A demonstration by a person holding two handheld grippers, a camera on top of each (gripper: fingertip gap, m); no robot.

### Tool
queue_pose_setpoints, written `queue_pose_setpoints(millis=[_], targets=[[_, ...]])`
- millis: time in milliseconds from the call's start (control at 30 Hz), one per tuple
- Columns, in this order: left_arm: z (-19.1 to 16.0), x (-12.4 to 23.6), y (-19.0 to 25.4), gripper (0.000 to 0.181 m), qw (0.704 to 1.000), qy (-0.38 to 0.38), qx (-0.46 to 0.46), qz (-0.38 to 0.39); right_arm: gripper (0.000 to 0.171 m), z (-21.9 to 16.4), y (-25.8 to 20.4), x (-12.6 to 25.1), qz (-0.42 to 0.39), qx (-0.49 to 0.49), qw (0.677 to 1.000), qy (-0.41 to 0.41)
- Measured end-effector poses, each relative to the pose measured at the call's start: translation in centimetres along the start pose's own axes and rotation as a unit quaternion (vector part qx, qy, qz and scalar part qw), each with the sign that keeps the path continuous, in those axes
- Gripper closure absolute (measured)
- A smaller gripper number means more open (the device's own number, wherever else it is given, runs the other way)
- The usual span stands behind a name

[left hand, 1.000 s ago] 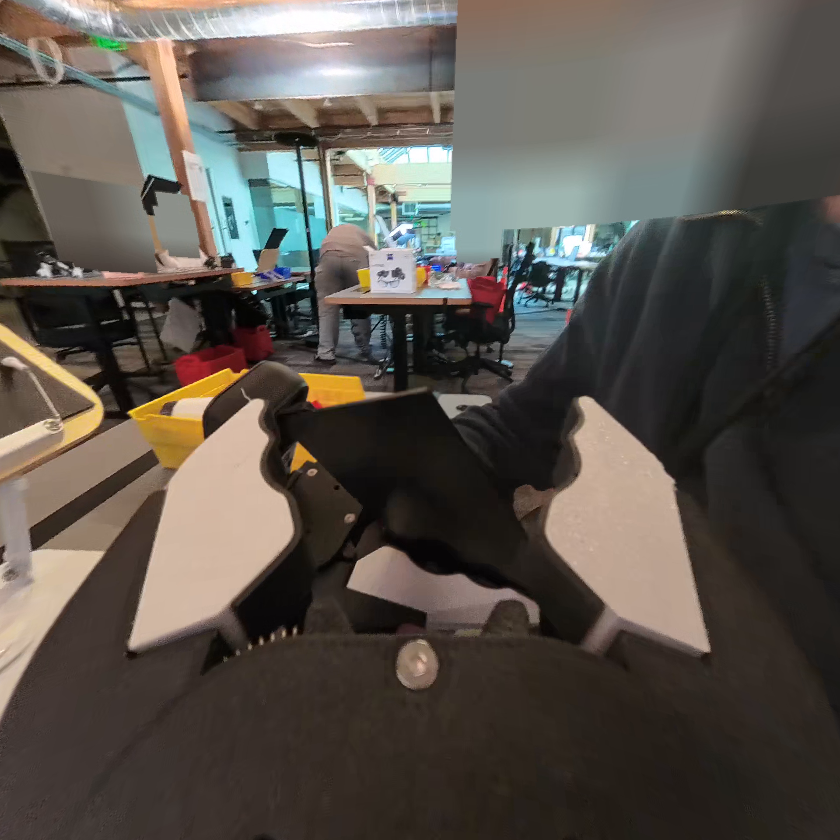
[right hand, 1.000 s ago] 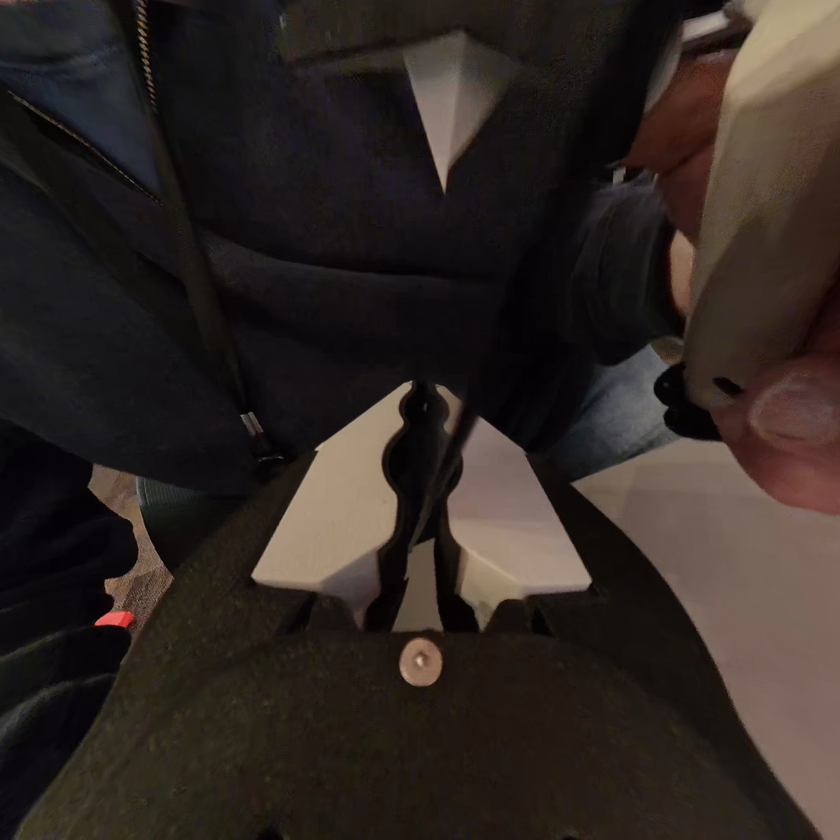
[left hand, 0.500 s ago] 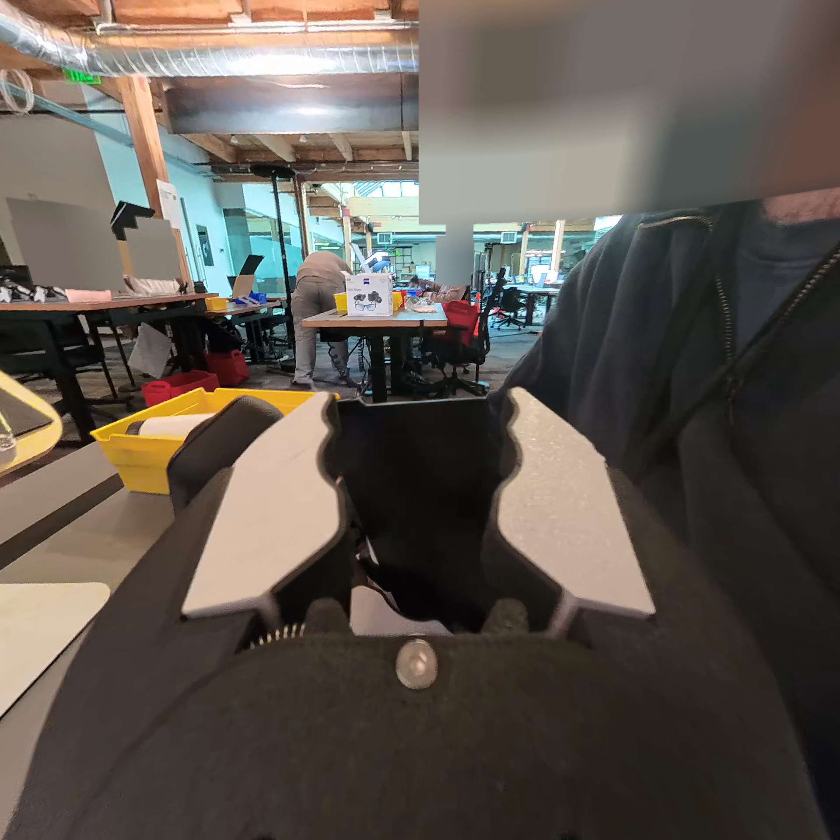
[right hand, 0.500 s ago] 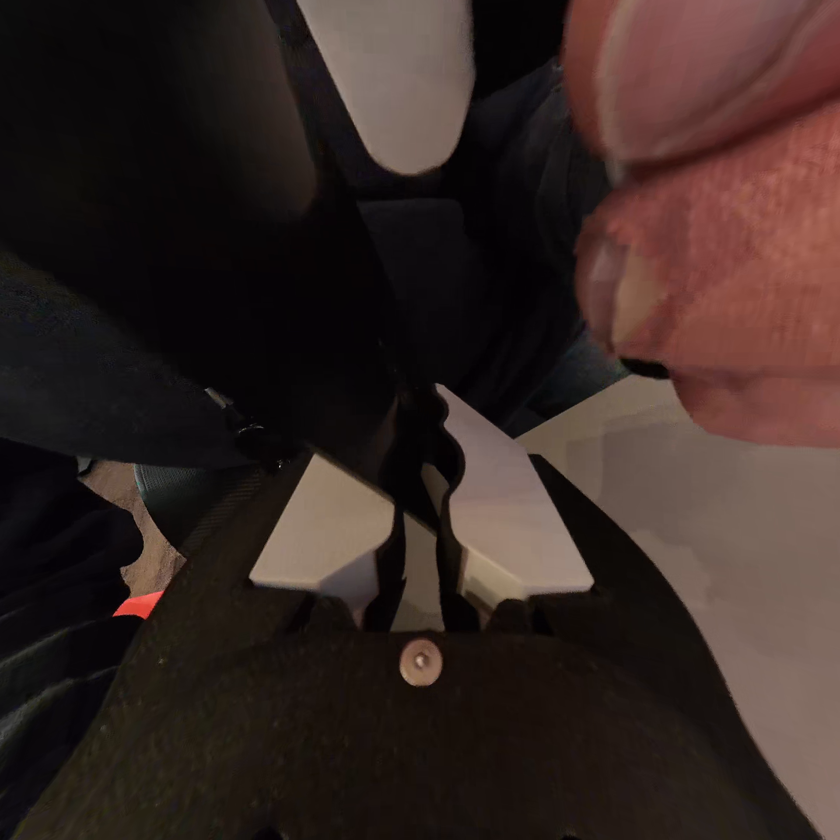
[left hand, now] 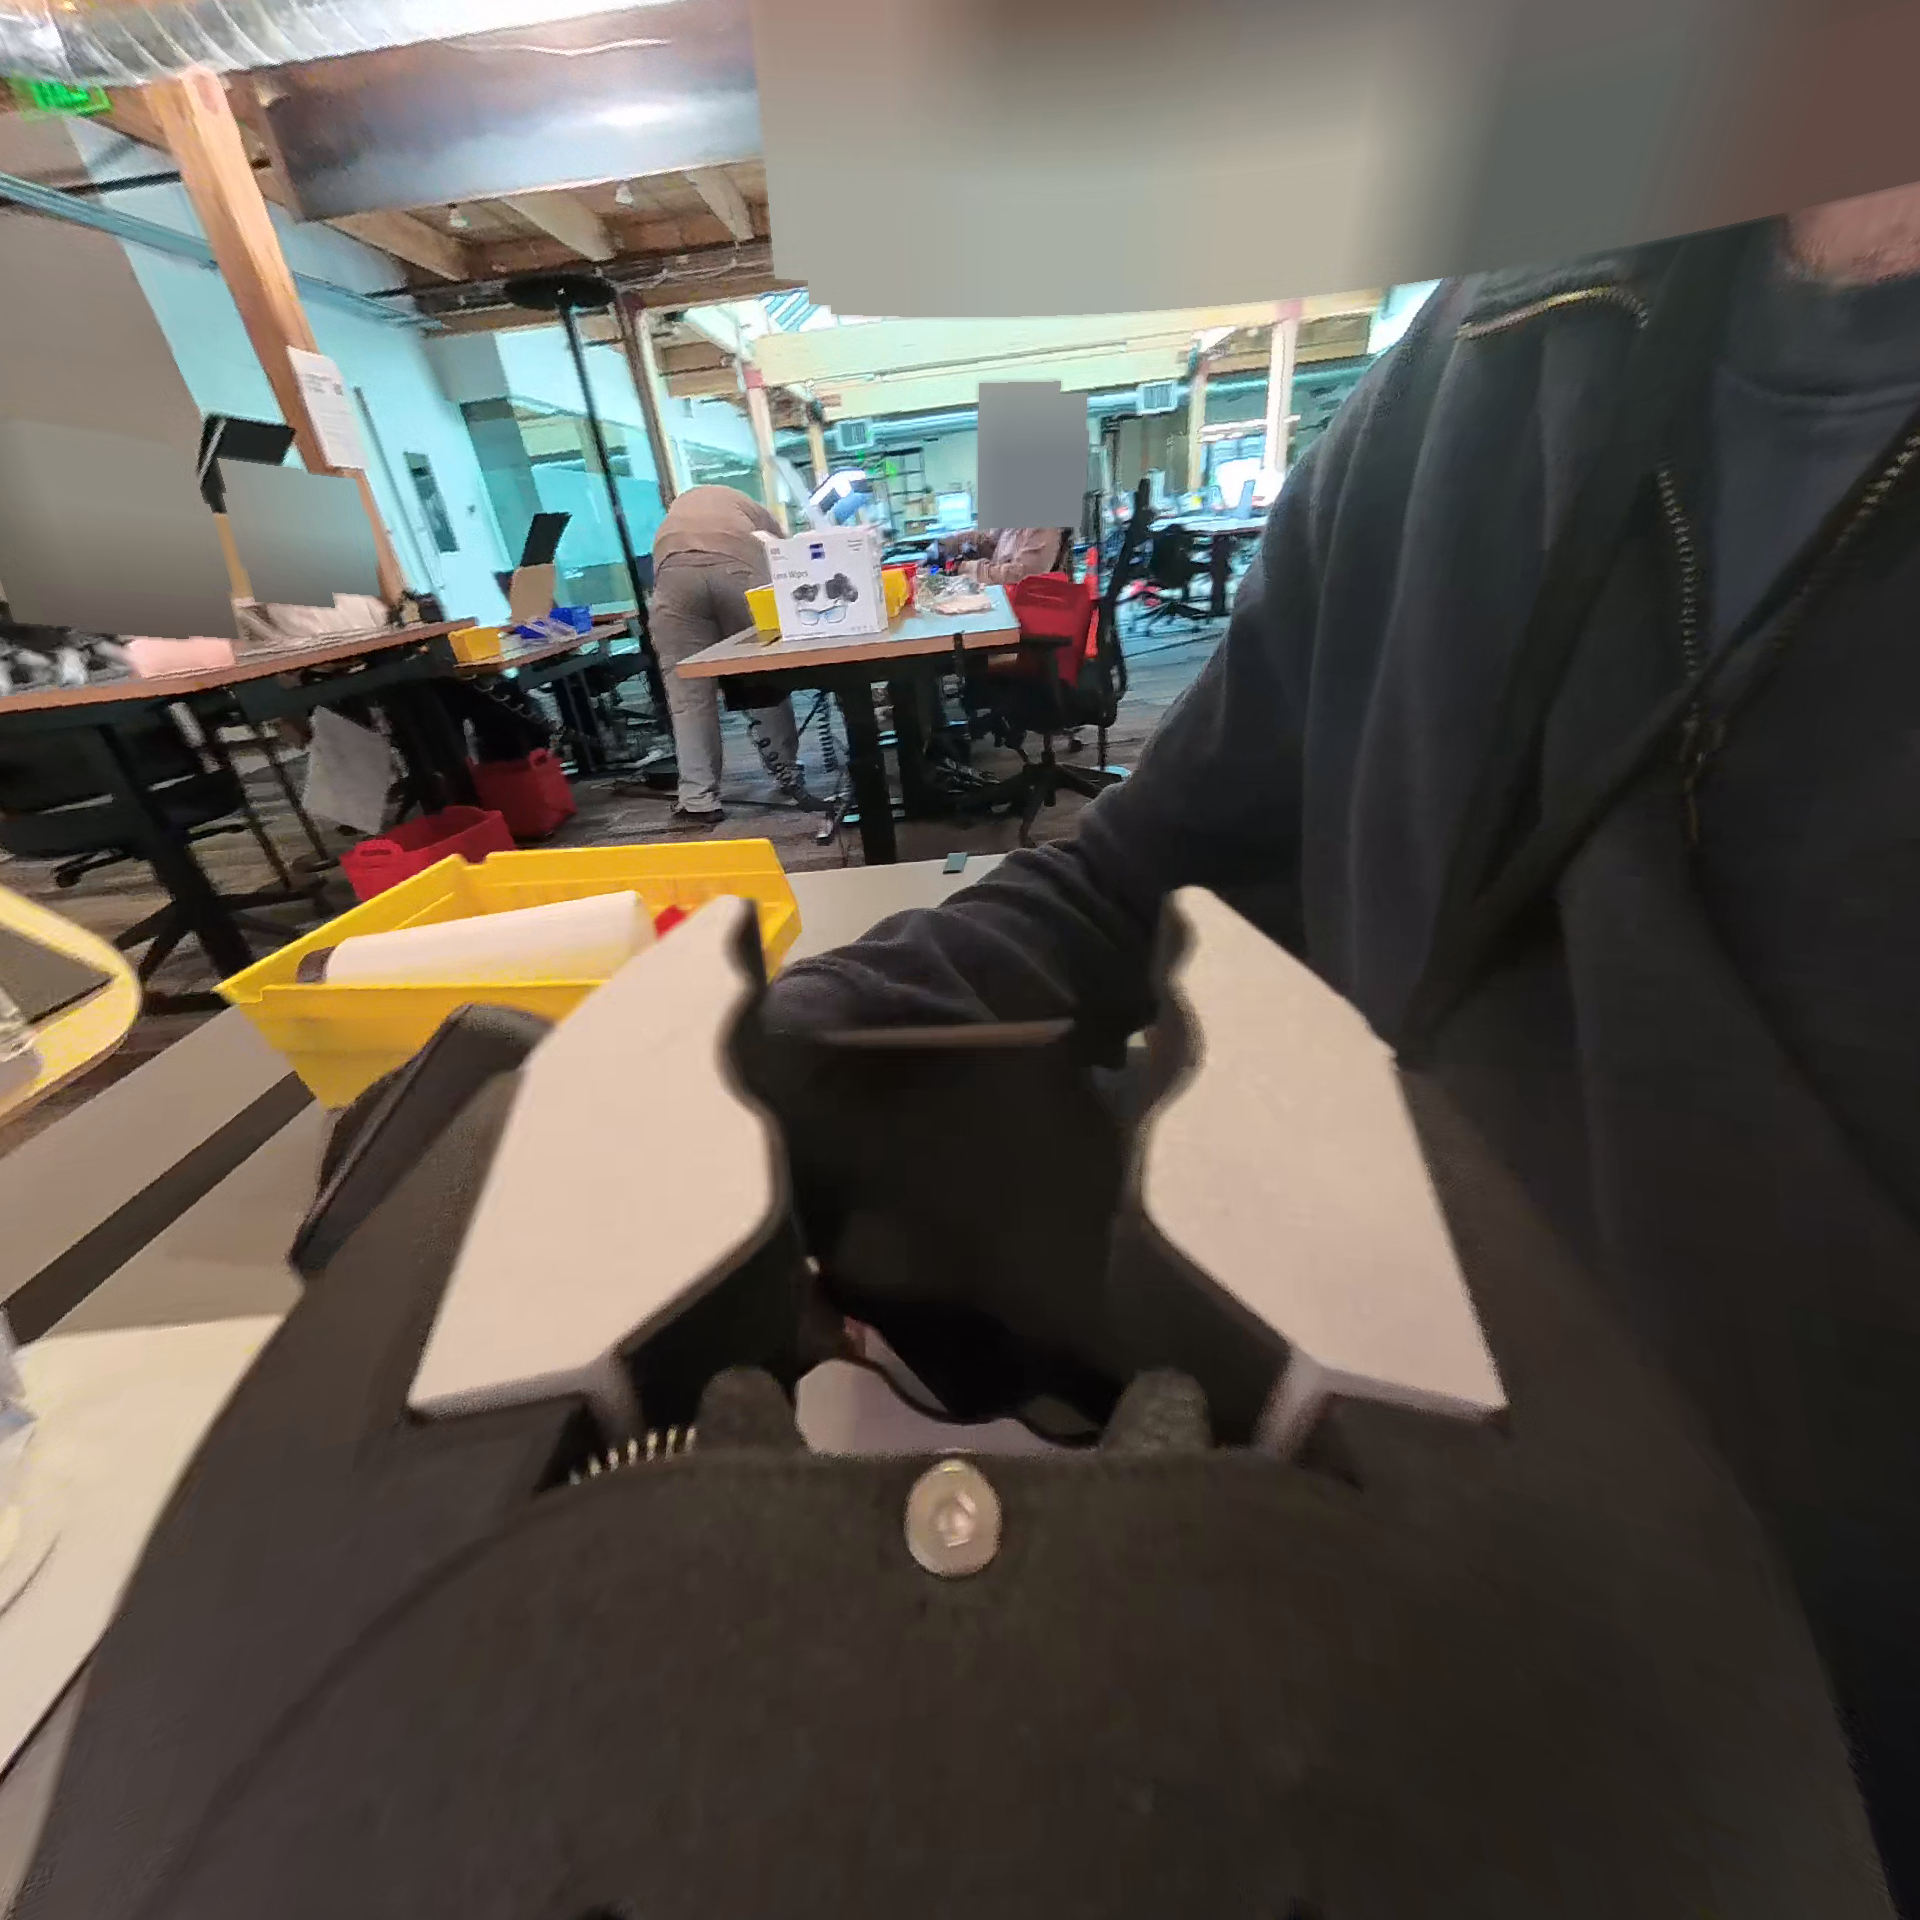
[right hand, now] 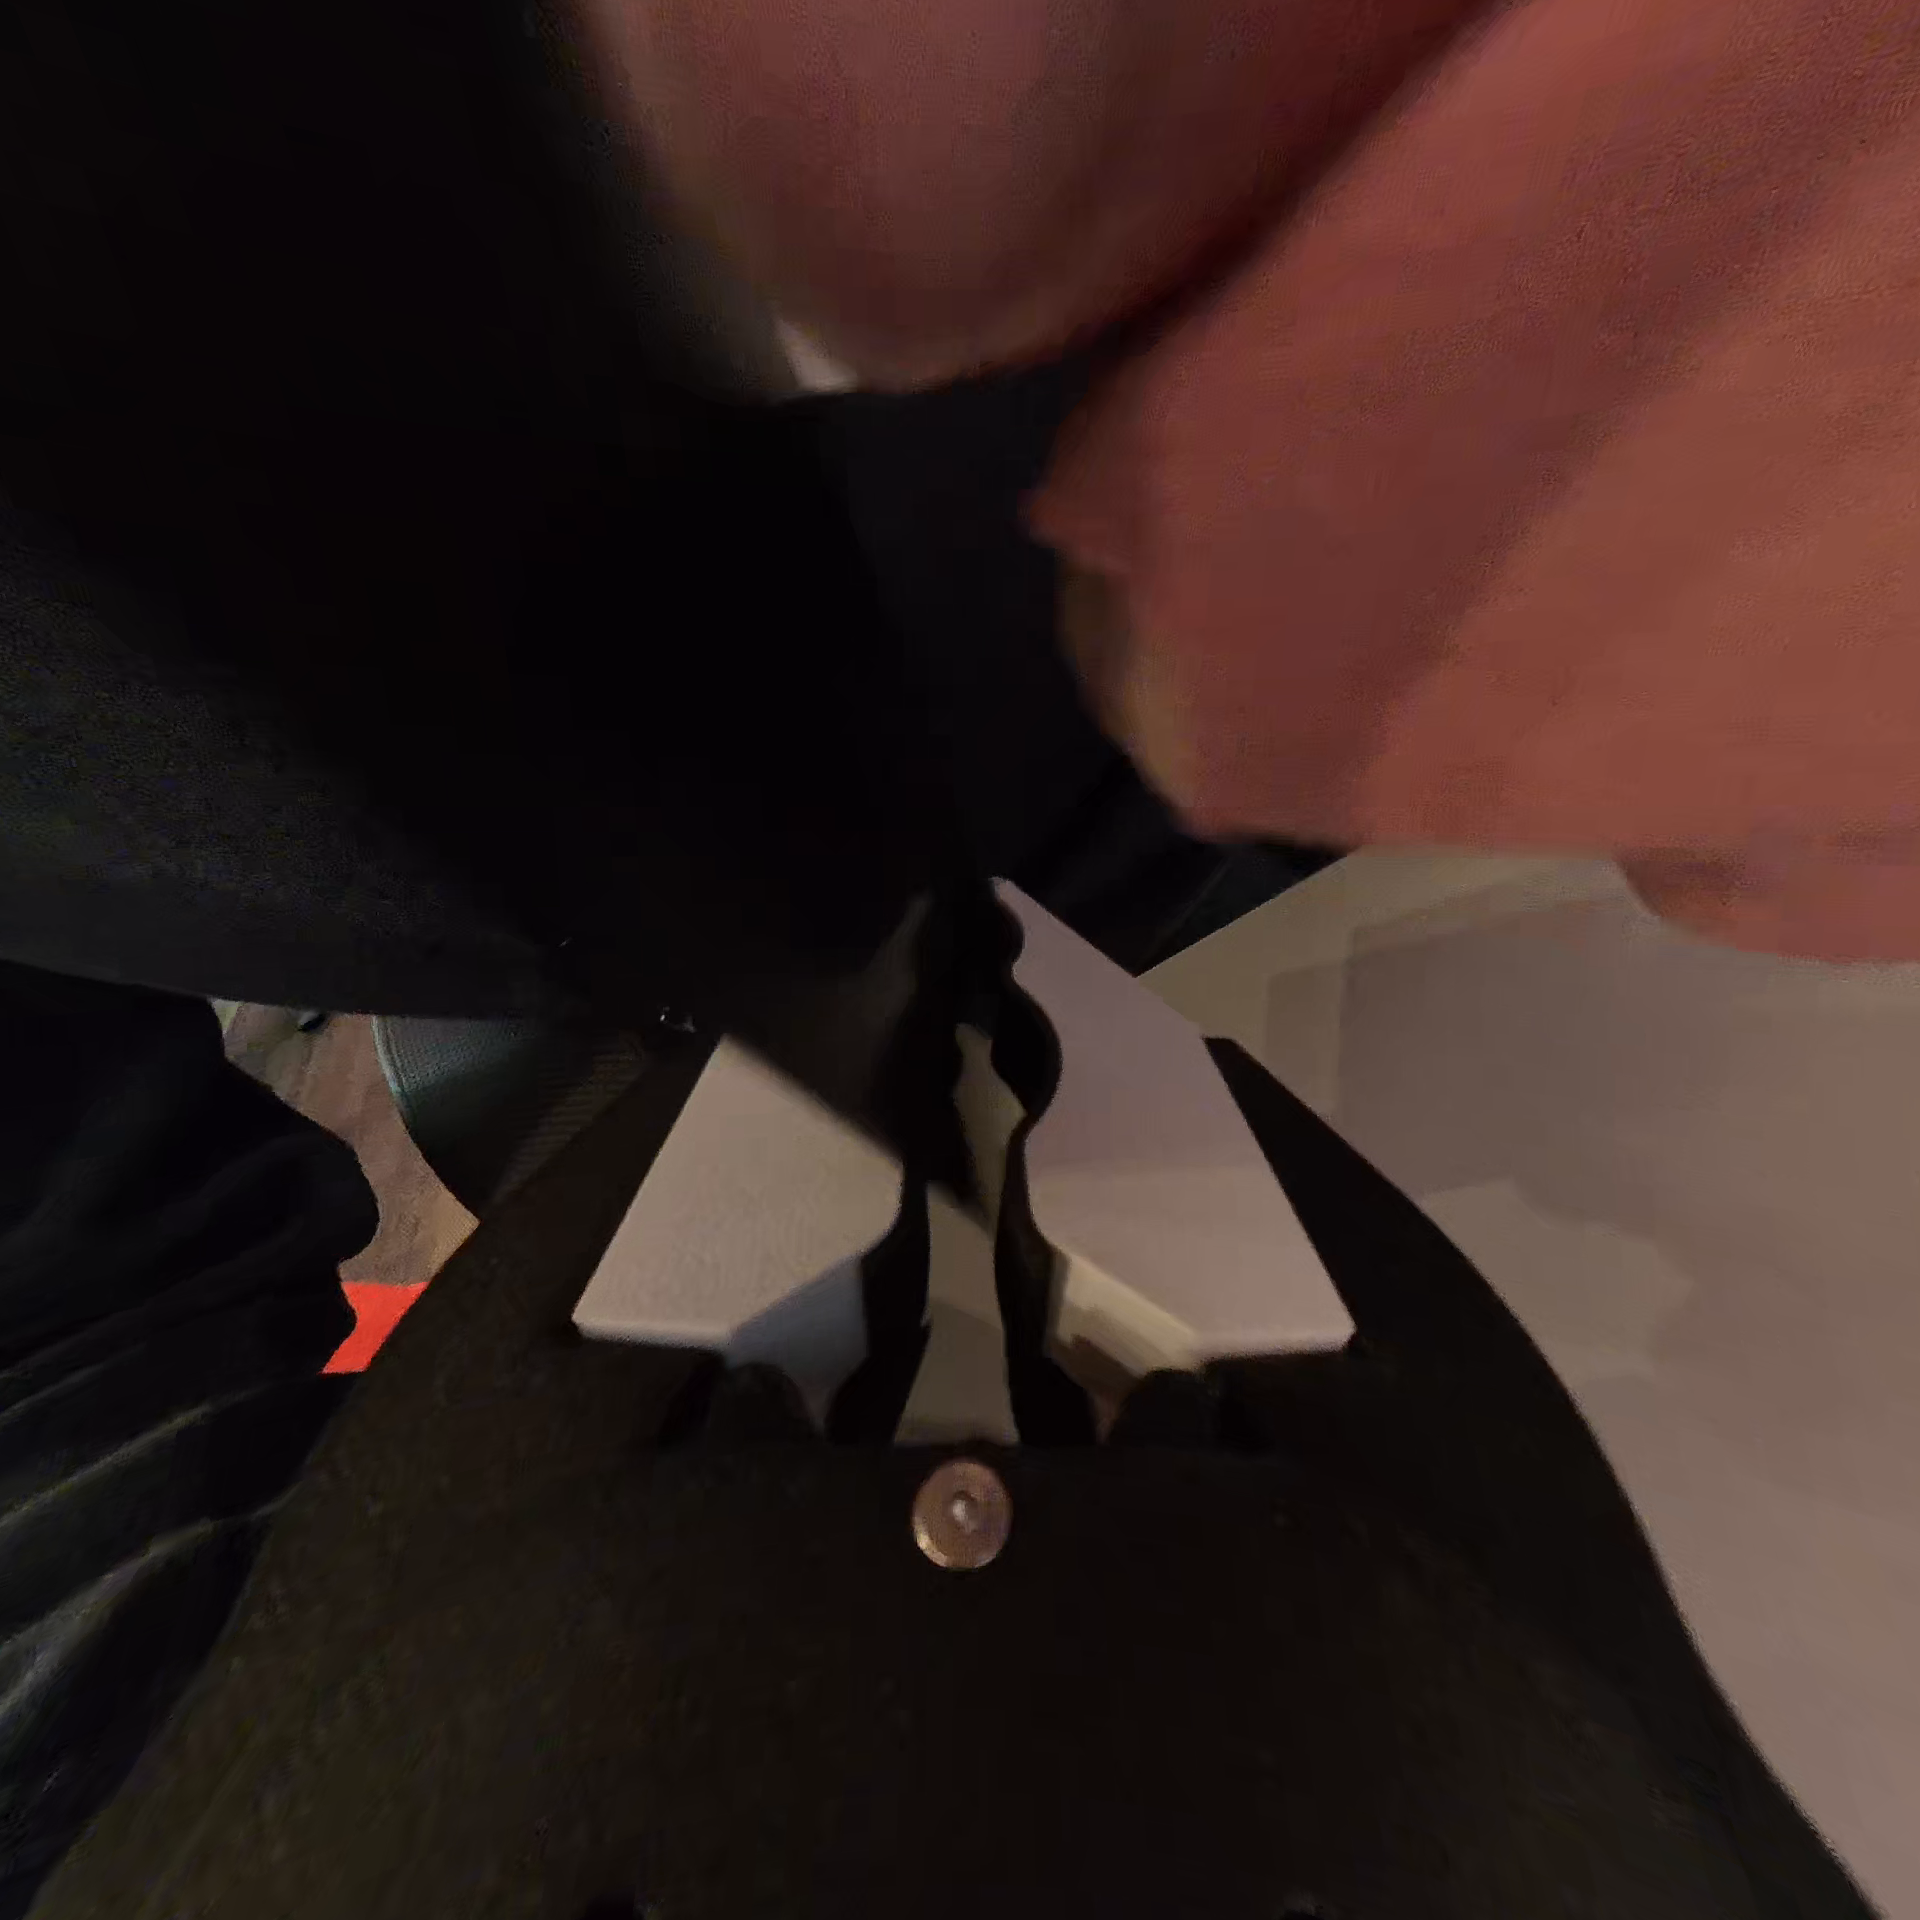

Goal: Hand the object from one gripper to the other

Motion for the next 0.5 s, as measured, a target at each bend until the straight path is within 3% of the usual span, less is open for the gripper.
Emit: queue_pose_setpoints(millis=[33, 200, 400, 500], targets=[[-0.1, 0.0, 0.1, 0.117, 1.000, -0.003, -0.001, -0.005, 0.171, 0.1, 0.1, 0.1, -0.003, 0.000, 1.000, 0.005], [-0.2, -0.1, -0.5, 0.089, 0.999, -0.024, -0.010, 0.038, 0.171, 0.2, 0.1, 0.6, -0.010, 0.000, 1.000, 0.006], [0.8, 1.2, -0.7, 0.088, 0.995, -0.040, -0.021, 0.089, 0.171, 0.4, -0.2, 1.6, -0.013, -0.002, 1.000, 0.006], [0.8, 2.5, -1.1, 0.088, 0.993, -0.005, 0.014, 0.113, 0.171, 0.5, -0.4, 1.8, -0.006, 0.004, 1.000, 0.003]])
Point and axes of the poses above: each gripper's, where its closed fingertips meet, x back along the fingers, z out of its top, y = z × x across the jaws, the point moved 4 cm from there along x, back along the fingers, and after that the axes turned 14 degrees about -z, right-handed, at the moved point
